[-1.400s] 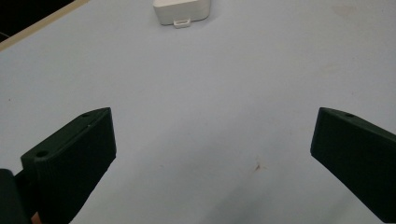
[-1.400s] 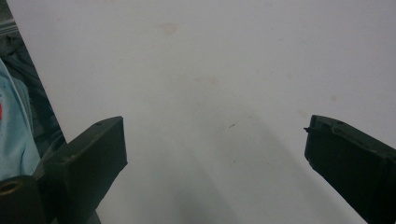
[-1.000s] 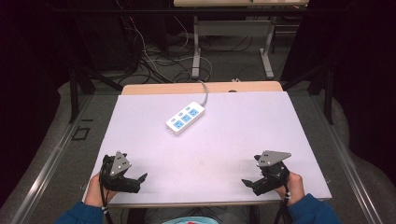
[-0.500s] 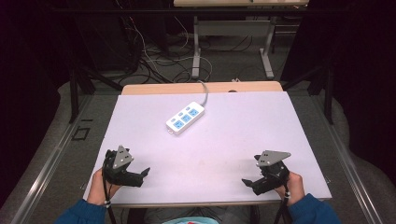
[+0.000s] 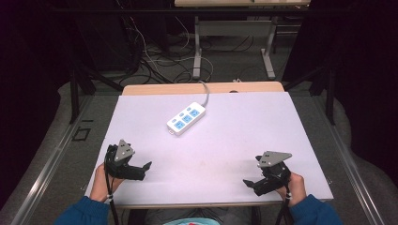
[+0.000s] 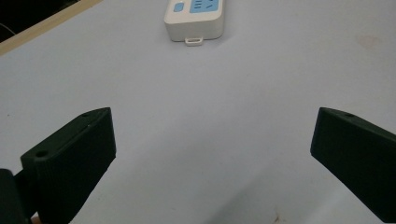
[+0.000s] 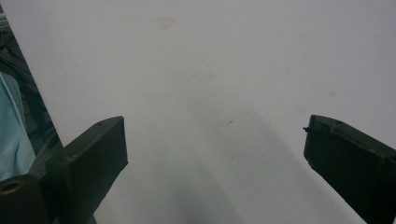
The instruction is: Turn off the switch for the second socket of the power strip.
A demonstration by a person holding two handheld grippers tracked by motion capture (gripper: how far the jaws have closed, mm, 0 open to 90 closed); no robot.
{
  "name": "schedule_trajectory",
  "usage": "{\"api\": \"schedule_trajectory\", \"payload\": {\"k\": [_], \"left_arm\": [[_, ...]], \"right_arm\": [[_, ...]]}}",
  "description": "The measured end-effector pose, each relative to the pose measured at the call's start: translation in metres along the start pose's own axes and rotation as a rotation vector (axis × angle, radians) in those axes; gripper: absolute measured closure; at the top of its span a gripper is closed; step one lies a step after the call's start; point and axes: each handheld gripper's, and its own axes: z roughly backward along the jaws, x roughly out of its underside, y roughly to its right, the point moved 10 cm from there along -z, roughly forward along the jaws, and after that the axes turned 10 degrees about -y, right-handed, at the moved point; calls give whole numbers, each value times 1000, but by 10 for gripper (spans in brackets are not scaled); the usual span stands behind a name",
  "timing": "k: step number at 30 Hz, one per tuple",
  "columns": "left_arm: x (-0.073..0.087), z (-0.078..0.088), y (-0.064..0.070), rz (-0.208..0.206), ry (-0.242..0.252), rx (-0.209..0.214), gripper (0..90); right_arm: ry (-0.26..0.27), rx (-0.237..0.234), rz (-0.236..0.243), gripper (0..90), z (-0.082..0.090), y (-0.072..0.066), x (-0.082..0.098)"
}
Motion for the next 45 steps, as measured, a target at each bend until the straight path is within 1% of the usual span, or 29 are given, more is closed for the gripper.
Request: {"api": "schedule_trajectory", "payload": {"k": [3,6,8,10,11,12,13,15,16,17,18,20,24,25,26,27,28,29,30,31,32,33,36,38,39,40,41,44,45], "left_arm": [[-3,-2,1,12,0,12,1],[-7,-4,-2,-1,3,0,1],[-9,-6,-2,5,0,6,1],[-12,-9,-3,12,5,5,1],[-13,-10,-4,2,0,5,1],[-14,-12,-3,4,-3,10,1],[-15,-14,-4,-4,-5,5,1],[-17,-17,-1,5,-10,16,0],[-18,-18,-2,0,-9,13,1],[-19,-19,-1,2,-10,16,0],[-20,-20,-2,-7,-13,11,1],[-23,-23,-4,-4,-7,6,0],[-26,-27,-7,4,-15,6,1],[-27,-28,-8,0,-14,9,1],[-28,-29,-10,-3,-9,0,1],[-29,-30,-10,4,-15,9,1],[-30,-31,-10,5,-13,8,1],[-32,-32,-12,4,-6,-3,1],[-32,-32,-14,-2,-13,-5,1],[-34,-33,-14,8,-7,-1,1],[-35,-33,-17,6,-5,-13,1],[-36,-33,-17,16,-6,-5,1],[-41,-35,-23,10,0,-19,1],[-43,-38,-23,24,2,-11,1],[-43,-38,-25,13,-4,-21,1],[-44,-39,-25,9,-6,-17,1],[-44,-41,-23,20,-6,-6,1],[-47,-43,-23,16,-6,-5,1],[-48,-44,-23,21,-4,-2,1]], "right_arm": [[-4,-5,2,58,0,0,0],[-9,-1,-10,59,0,-1,1],[-6,1,2,60,-1,0,0],[-5,4,1,62,-1,0,0],[-5,4,1,62,-1,0,0],[-9,3,-3,62,-1,0,1],[-7,5,3,62,-1,0,0],[-15,1,-7,62,-1,-1,1],[-21,-1,-1,62,-1,-1,2],[-11,4,1,62,-1,0,1],[-12,4,-1,62,-1,0,1],[-8,6,1,63,0,0,1],[-10,6,1,63,-1,0,1],[-8,10,-1,63,-1,1,1],[-11,7,1,63,-1,1,1],[-11,7,-4,64,-1,0,1],[-13,7,-9,65,-1,0,1],[-14,8,-9,65,-1,0,1],[-11,10,0,65,-1,1,1],[-11,10,0,65,-1,1,1],[-12,10,1,65,-1,1,1],[-13,11,1,65,-1,1,1],[-12,12,1,65,-1,1,1],[-12,12,0,65,-1,1,1],[-14,10,-10,66,-1,0,1],[-14,10,-10,66,-1,0,1],[-13,11,-4,66,-1,1,1],[-11,11,1,66,-1,1,1],[-12,11,1,66,-1,1,1]]}}
